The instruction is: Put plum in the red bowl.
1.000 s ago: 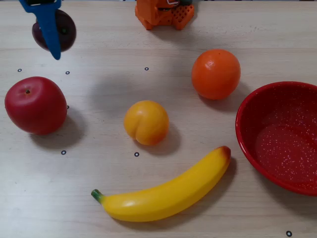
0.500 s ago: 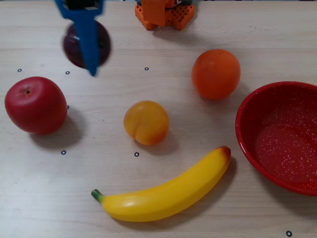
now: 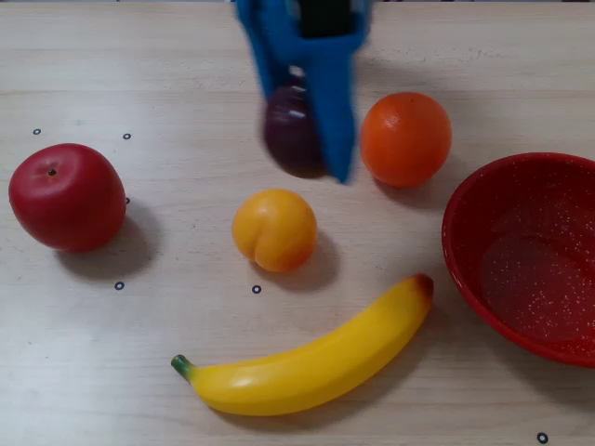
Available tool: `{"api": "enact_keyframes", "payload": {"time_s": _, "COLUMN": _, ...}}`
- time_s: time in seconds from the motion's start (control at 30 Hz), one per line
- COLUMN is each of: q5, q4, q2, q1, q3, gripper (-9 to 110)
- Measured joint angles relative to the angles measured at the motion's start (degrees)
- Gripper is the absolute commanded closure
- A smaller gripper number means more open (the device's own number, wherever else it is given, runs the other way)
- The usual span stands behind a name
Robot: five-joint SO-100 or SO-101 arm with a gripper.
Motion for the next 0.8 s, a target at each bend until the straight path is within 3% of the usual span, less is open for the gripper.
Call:
{"api": "enact_keyframes", "payload": {"time_s": 0.4, "q5": 7.38, "q4": -6.33, "q2": -13.27, "q1": -15.82, "q3": -13.62, "gripper": 102}}
{"api": "enact_keyframes", "payload": {"time_s": 0.8, "q5": 10.28, "q4": -6.15, "q2": -25.58, "q1": -23.91, "q3": -23.55, "gripper": 102}}
